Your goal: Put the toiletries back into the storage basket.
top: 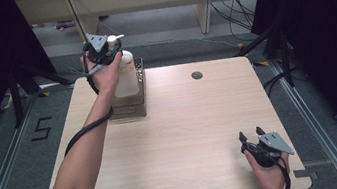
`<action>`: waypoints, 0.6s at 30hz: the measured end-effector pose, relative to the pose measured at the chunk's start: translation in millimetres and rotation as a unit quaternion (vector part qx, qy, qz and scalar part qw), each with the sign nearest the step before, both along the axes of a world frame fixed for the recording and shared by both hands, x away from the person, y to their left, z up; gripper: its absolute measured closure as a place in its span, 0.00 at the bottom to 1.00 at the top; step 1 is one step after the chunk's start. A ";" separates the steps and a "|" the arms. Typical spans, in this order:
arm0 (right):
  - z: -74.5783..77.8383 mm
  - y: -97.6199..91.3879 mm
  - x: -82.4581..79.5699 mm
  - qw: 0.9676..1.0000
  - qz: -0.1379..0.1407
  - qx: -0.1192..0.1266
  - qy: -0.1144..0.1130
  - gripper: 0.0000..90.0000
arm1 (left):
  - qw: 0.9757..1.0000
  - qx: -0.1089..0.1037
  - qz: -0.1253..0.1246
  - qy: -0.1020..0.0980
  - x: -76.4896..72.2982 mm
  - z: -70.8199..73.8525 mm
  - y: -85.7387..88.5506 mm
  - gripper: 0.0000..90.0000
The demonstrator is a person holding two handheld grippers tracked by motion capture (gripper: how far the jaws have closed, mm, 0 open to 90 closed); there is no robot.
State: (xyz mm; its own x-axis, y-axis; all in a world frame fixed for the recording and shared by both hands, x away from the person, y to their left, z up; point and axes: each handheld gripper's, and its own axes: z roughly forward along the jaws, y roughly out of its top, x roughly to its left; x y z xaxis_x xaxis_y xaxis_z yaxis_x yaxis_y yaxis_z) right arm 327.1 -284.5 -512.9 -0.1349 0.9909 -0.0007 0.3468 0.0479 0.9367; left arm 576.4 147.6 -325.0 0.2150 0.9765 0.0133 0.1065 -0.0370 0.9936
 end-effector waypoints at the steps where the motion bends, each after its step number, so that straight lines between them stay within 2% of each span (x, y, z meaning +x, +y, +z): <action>1: 0.0 0.0 0.0 1.000 0.000 0.000 0.000 0.40 | 1.000 0.000 -0.001 0.000 0.6 -0.6 -0.1 0.66; 18: 0.0 0.3 0.0 1.000 0.002 0.000 0.000 0.40 | 1.000 0.004 -0.001 0.009 9.2 -8.1 -2.3 0.66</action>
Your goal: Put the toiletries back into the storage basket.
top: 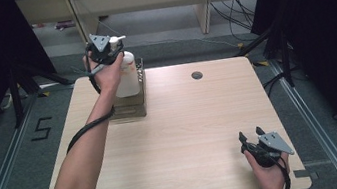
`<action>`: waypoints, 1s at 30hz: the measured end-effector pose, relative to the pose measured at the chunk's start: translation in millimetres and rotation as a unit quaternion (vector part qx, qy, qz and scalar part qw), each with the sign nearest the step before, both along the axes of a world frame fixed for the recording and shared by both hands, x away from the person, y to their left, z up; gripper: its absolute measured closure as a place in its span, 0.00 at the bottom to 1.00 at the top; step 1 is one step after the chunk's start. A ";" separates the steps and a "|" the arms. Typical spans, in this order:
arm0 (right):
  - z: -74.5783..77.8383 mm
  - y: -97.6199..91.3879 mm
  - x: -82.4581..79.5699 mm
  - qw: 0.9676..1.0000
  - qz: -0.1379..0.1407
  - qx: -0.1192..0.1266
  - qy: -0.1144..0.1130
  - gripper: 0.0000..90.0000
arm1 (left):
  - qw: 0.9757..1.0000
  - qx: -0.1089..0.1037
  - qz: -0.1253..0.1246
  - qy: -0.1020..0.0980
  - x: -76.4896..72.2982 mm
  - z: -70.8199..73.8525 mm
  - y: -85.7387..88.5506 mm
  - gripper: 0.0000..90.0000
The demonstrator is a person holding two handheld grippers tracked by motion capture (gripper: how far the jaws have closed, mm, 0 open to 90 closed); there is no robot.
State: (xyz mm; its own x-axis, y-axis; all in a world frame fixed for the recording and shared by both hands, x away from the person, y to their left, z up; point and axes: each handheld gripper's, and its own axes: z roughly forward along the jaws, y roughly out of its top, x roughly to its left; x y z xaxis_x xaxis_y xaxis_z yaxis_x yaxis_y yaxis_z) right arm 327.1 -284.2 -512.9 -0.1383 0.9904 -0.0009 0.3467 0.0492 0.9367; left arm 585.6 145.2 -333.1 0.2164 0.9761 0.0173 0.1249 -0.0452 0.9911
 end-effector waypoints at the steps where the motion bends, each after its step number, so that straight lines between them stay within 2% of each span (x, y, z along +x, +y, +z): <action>1: 0.0 0.0 -0.1 1.000 0.000 0.000 0.000 0.40 | 1.000 0.000 0.001 0.001 0.7 -1.0 0.1 0.66; 11: -0.8 0.1 0.6 1.000 0.001 0.004 -0.007 0.40 | 1.000 0.004 0.003 0.018 5.4 -12.7 -0.3 0.66; 14: 0.5 0.3 -0.8 1.000 -0.001 -0.002 0.004 0.40 | 1.000 0.005 0.003 0.022 6.1 -15.6 -0.3 0.65; 16: -0.4 -0.3 0.4 1.000 0.005 -0.003 -0.005 0.40 | 1.000 0.004 0.003 0.026 7.0 -17.7 -0.4 0.65; 19: 0.4 -0.2 -0.4 1.000 0.004 -0.006 0.004 0.40 | 1.000 0.005 0.005 0.029 7.6 -19.9 -0.1 0.65; 20: -0.2 -0.8 0.6 1.000 0.001 -0.018 0.000 0.40 | 1.000 0.006 0.004 0.029 7.8 -20.4 -0.1 0.65; 26: -0.2 -0.7 0.7 1.000 0.001 -0.019 0.000 0.40 | 0.999 0.009 0.005 0.033 8.8 -23.9 0.3 0.65; 30: -0.6 -1.1 1.5 1.000 0.006 -0.019 -0.003 0.40 | 0.999 0.003 0.006 0.039 9.4 -27.7 1.4 0.65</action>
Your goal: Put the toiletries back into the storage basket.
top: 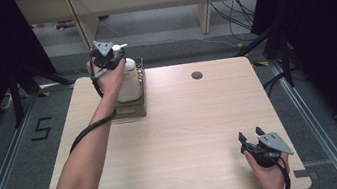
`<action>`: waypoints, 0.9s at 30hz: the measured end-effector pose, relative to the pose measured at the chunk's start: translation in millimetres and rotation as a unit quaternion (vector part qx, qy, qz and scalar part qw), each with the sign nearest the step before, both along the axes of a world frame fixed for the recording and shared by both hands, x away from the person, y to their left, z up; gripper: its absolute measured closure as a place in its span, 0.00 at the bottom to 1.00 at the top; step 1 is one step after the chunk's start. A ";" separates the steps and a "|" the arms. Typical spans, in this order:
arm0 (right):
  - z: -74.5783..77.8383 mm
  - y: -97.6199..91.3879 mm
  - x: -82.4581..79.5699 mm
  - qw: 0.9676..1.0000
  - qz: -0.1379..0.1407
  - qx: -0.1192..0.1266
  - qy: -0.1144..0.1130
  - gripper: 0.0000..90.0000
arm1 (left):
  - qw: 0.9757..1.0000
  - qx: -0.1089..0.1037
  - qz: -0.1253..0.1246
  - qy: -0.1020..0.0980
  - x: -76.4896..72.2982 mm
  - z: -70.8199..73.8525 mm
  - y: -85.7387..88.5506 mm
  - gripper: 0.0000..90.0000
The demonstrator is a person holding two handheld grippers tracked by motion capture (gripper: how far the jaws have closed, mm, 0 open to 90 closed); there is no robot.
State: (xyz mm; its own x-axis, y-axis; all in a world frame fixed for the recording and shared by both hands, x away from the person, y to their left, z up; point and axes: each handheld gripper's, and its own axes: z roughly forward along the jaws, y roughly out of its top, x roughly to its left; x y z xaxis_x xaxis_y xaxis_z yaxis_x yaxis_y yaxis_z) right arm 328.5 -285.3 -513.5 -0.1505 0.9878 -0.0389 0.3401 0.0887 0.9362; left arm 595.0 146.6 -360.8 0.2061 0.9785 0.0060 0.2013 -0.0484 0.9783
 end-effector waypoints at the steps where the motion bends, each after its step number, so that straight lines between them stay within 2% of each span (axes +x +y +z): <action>1: 0.0 0.0 0.0 1.000 0.000 0.000 0.000 0.40 | 1.000 0.000 0.000 -0.001 0.1 -0.6 0.5 0.65; 4: 0.8 0.9 -1.4 1.000 0.002 0.009 0.004 0.40 | 1.000 0.000 0.000 0.000 -0.2 -1.0 1.7 0.65; 17: 0.9 1.7 -1.6 1.000 0.005 0.013 0.006 0.40 | 1.000 -0.002 -0.002 0.009 0.3 -0.9 6.5 0.64; 24: 1.2 1.6 -2.0 1.000 0.007 0.012 0.008 0.39 | 1.000 -0.015 0.005 0.017 -3.1 -4.8 4.2 0.51; 27: 0.5 1.9 -2.4 1.000 -0.002 0.014 0.008 0.39 | 1.000 -0.019 0.008 0.014 -4.8 -5.1 4.3 0.45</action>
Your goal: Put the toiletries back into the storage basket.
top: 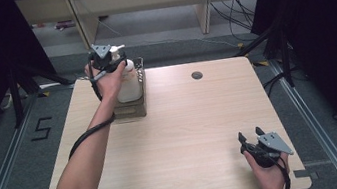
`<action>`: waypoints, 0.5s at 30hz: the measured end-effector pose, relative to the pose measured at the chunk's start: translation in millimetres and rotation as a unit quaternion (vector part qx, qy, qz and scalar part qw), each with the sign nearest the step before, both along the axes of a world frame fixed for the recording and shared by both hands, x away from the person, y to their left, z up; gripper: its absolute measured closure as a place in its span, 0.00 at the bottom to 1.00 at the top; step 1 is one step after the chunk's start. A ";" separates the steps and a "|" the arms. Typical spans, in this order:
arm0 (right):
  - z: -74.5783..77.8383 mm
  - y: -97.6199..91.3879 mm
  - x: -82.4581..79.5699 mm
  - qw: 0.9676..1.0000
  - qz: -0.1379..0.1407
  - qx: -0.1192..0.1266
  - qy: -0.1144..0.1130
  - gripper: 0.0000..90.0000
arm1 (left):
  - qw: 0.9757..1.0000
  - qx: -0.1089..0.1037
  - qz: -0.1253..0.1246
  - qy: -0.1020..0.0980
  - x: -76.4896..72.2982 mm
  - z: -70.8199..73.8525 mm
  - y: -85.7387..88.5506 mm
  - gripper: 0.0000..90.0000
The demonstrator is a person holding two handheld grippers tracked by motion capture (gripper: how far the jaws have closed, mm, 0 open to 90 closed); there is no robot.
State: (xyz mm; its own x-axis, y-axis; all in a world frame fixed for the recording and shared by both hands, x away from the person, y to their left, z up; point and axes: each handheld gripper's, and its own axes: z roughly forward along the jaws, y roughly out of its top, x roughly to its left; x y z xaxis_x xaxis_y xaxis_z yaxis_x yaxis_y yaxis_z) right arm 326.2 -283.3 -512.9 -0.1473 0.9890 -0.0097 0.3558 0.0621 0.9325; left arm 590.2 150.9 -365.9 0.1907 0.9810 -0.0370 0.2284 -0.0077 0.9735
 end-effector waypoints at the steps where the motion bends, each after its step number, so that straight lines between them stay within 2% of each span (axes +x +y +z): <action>1: 0.0 0.4 -0.1 1.000 0.001 0.010 -0.006 0.39 | 1.000 0.001 0.000 0.002 -1.0 0.1 0.2 0.44; 3: 0.6 -0.1 -0.4 1.000 0.003 0.006 0.002 0.39 | 1.000 -0.002 0.000 0.002 -3.2 0.4 1.0 0.42; 5: 0.2 -0.3 0.2 1.000 0.001 0.003 -0.002 0.39 | 1.000 -0.003 0.001 0.001 -5.8 1.6 2.7 0.41; 6: -0.1 0.5 0.2 1.000 0.002 0.010 -0.005 0.39 | 1.000 -0.007 -0.001 0.002 -7.2 2.3 3.6 0.41; 9: -0.3 -0.9 1.2 1.000 0.004 0.001 -0.009 0.39 | 1.000 -0.009 0.000 0.003 -13.0 4.4 6.6 0.40; 11: -0.3 -2.2 1.5 1.000 0.011 -0.002 -0.007 0.39 | 1.000 -0.005 -0.001 0.005 -17.0 4.8 9.0 0.39; 15: -0.4 -2.3 1.8 1.000 0.006 -0.006 -0.007 0.39 | 1.000 -0.003 -0.002 0.013 -26.8 5.2 12.9 0.38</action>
